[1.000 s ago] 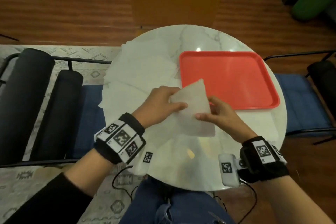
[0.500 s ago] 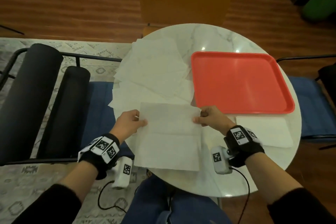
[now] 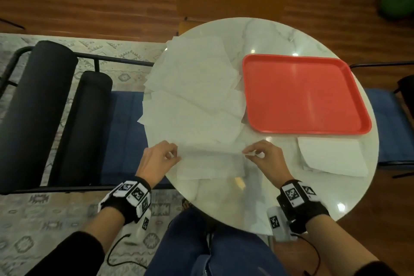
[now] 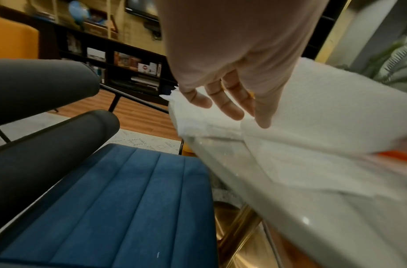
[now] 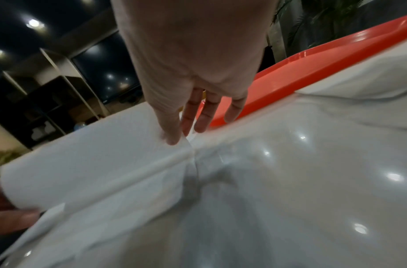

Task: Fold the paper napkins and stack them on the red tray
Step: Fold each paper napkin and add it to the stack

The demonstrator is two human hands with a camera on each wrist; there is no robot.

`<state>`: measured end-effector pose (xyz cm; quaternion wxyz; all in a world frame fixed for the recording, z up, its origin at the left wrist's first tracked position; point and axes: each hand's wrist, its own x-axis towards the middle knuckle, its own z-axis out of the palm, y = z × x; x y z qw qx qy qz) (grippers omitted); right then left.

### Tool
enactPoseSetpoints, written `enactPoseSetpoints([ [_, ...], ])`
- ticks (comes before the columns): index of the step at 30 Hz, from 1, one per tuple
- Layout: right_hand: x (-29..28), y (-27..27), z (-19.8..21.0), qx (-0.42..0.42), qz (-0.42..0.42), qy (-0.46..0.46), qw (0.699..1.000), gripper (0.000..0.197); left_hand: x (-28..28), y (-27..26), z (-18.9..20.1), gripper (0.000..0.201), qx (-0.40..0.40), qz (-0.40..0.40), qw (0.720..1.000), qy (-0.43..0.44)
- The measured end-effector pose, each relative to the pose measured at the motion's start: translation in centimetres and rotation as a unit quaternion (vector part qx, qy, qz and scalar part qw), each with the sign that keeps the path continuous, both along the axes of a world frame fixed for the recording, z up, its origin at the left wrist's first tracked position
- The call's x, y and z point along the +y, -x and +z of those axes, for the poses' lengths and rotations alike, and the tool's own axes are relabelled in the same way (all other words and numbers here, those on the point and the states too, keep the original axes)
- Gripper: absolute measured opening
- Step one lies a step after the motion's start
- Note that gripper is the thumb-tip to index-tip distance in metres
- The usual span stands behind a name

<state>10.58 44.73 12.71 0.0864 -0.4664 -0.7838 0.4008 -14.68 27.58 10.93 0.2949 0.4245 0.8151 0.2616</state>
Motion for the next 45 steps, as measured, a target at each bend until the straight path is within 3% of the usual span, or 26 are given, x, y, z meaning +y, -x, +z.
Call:
enactPoseSetpoints([
  [1, -0.4, -0.4, -0.5, -0.024, 0.015, -0.001, 1.000, 0.024, -0.5, -0.1, -0.4, 0.007, 0.016, -0.019, 1.000, 0.009],
  [4, -1.3, -1.2, -1.3, -0.117, 0.075, -0.019, 0.990, 0.042, -1.7, -0.4, -1.3, 0.041, 0.071, -0.039, 0.997, 0.007],
  [6, -1.3, -1.4, -1.1, -0.152, 0.070, -0.036, 0.985, 0.054, -1.9, -0.7, -1.2, 0.048, 0.101, -0.015, 0.995, -0.012],
  [8, -1.5, -0.7, -0.6, -0.116, 0.032, -0.073, 0.990, 0.056, -1.4, -1.4, -0.8, 0.042, 0.117, -0.001, 0.992, -0.046],
  [10, -2.5, 1.3, -0.5, -0.062, 0.035, -0.111, 0.991, 0.049, -0.7, -2.7, -0.8, 0.040, 0.132, -0.047, 0.989, -0.053],
  [14, -6.5, 6.8, -1.6, -0.089, 0.182, -0.069, 0.977, 0.053, 0.9, -5.6, -2.7, 0.071, 0.198, -0.165, 0.965, 0.053],
  [16, -8.1, 8.3, -3.0, -0.133, 0.232, -0.046, 0.962, 0.056, 1.0, -6.1, -3.7, 0.073, 0.235, -0.184, 0.951, 0.083],
  [20, -8.3, 7.9, -5.1, -0.171, 0.242, -0.053, 0.954, 0.059, 0.3, -5.9, -5.3, 0.070, 0.218, -0.174, 0.953, 0.120],
  [24, -6.6, 4.5, -5.4, -0.216, 0.200, -0.077, 0.953, 0.059, 0.4, -5.8, -5.3, 0.087, 0.207, -0.175, 0.952, 0.140],
  [31, -4.3, -0.6, -4.8, -0.272, 0.162, -0.084, 0.945, 0.059, 0.5, -5.8, -5.2, 0.087, 0.207, -0.178, 0.951, 0.145],
  [34, -3.8, 0.5, -3.9, -0.206, 0.077, -0.168, 0.961, 0.063, 0.6, -5.7, -5.0, 0.087, 0.216, -0.176, 0.949, 0.148],
  [36, -3.3, 1.7, -3.6, -0.170, -0.011, -0.202, 0.964, 0.044, 0.7, -5.8, -4.7, 0.085, 0.233, -0.171, 0.946, 0.146],
  [40, -2.2, 3.2, -3.3, -0.184, -0.064, -0.062, 0.979, 0.038, 1.8, -6.4, -3.0, 0.079, 0.243, -0.170, 0.949, 0.104],
  [45, -1.5, 2.5, -2.3, -0.085, -0.080, 0.050, 0.992, 0.010, 4.4, -7.3, -0.9, 0.060, 0.231, -0.166, 0.959, -0.006],
])
